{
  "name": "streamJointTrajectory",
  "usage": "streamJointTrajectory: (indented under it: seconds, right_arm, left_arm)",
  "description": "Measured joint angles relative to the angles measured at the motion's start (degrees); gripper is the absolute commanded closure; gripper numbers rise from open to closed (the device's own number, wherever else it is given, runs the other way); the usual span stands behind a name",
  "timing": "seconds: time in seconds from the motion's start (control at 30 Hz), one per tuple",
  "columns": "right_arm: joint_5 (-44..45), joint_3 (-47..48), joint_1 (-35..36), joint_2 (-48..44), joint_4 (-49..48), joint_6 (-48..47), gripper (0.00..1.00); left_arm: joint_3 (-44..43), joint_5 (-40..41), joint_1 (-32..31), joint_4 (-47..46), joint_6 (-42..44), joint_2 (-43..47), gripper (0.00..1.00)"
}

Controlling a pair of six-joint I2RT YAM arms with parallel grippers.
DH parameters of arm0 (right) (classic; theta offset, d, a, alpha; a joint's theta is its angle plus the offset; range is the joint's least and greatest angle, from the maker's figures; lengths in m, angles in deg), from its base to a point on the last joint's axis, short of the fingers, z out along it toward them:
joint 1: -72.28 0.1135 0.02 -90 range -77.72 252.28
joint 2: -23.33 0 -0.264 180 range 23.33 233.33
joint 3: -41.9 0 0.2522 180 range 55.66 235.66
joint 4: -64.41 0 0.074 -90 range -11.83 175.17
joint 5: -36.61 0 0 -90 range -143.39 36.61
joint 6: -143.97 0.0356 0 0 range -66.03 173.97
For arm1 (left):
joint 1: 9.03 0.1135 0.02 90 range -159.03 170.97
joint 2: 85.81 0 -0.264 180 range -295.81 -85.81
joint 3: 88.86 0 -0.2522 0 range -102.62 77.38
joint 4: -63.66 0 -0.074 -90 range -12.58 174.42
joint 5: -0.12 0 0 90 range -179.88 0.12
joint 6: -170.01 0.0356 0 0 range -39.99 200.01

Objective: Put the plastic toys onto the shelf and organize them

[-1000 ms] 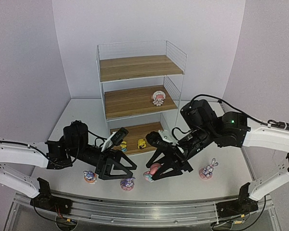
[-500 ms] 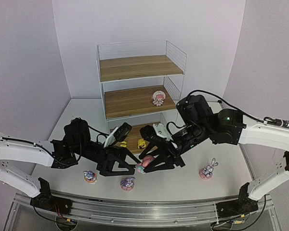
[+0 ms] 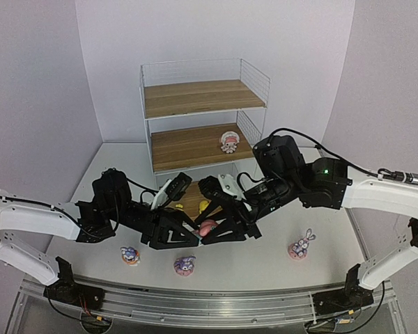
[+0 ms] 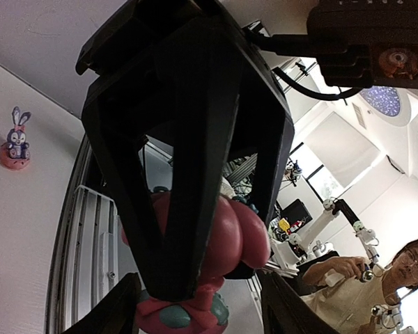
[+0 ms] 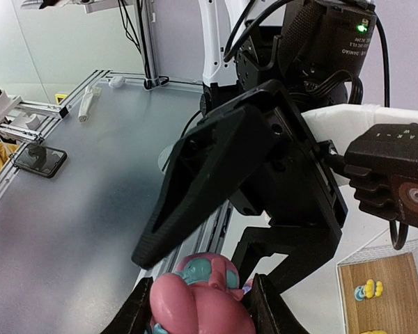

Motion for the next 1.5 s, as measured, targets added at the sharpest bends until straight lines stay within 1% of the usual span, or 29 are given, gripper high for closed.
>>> streamJointTrajectory:
  seconds: [0.13, 0.2, 0.27, 0.33, 0.37, 0.4, 0.43, 0.47, 0.5, 0.53, 0.6, 0.7, 0.87, 1.03, 1.13, 1.23, 1.3, 1.37, 1.5]
  right_arm:
    - [-0.8, 0.1, 0.3, 0.3, -1.0, 0.0, 1.0]
    - [-1.1, 0.3, 0.4, 0.3, -1.3, 0.0, 1.0]
    - [-1.4, 0.6, 0.4, 0.4, -1.5, 0.1, 1.0]
    - [-1.4, 0.7, 0.5, 0.4, -1.7, 0.1, 0.94]
    - [-1.4, 0.7, 0.5, 0.4, -1.8, 0.2, 0.88]
    - [-1.4, 0.7, 0.5, 0.4, -1.8, 0.2, 0.8]
    - [-1.5, 0.7, 0.5, 0.4, -1.8, 0.2, 0.64]
    - [-1.5, 0.7, 0.5, 0.4, -1.8, 0.2, 0.48]
    - [-1.4, 0.7, 0.5, 0.4, -1.8, 0.2, 0.34]
    - [-1.4, 0.7, 0.5, 0.4, -1.8, 0.5, 0.27]
    - [-0.3, 0.7, 0.5, 0.4, -2.2, 1.0, 0.18]
    - [1.3, 0.7, 0.5, 0.4, -2.6, 2.6, 0.13]
    - [4.4, 0.7, 0.5, -0.3, -2.7, 6.6, 0.08]
    - [8.0, 0.4, 0.5, -5.1, -4.8, 13.5, 0.06]
    - [13.0, -3.2, 0.5, -11.3, -10.2, 21.7, 0.05]
    - [17.1, -10.6, 0.5, -17.9, -19.6, 29.8, 0.05]
    - [18.1, -16.1, 0.5, -20.2, -25.4, 34.1, 0.05]
    - [18.4, -19.1, 0.5, -19.9, -29.1, 37.4, 0.05]
    - [18.3, -19.5, 0.5, -14.1, -32.6, 41.1, 0.05]
  left_arm:
    - [0.0, -0.4, 0.0, -0.8, -0.7, -0.1, 0.6]
    - [0.0, -0.5, 0.0, -1.1, -1.0, -0.1, 0.68]
    - [0.0, -0.6, 0.0, -1.4, -0.9, -0.1, 0.74]
    - [0.0, -0.8, 0.0, -1.5, -1.3, -0.1, 0.83]
    - [0.0, -0.8, 0.0, -1.6, -1.4, -0.1, 0.88]
    - [0.0, -0.9, 0.0, -1.6, -1.4, -0.1, 0.94]
    - [0.0, -0.9, 0.0, -1.5, -1.4, -0.1, 0.99]
    - [0.0, -0.9, 0.0, -1.6, -1.4, -0.1, 1.0]
    - [0.0, -0.9, 0.0, -1.6, -1.5, -0.1, 1.0]
    - [0.0, -0.8, 0.0, -1.6, -1.5, -0.1, 1.0]
    - [0.0, -0.8, -0.1, -1.9, -1.5, -0.1, 1.0]
    - [0.0, -0.4, -0.3, -2.6, -1.3, 0.0, 1.0]
    - [0.0, 1.0, -0.3, -2.7, -0.4, 0.1, 1.0]
    - [0.0, 6.3, -0.3, 1.9, 3.5, 2.5, 1.0]
    - [0.0, 11.3, -0.3, 5.2, 5.9, 5.4, 1.0]
    - [0.0, 16.7, -0.3, 7.4, 7.8, 8.5, 1.0]
    - [0.0, 19.6, -0.3, 7.9, 8.6, 10.0, 1.0]
    - [0.0, 21.6, -0.3, 8.1, 9.1, 10.8, 1.0]
    - [0.0, 24.1, -0.3, 9.3, 9.8, 10.9, 1.0]
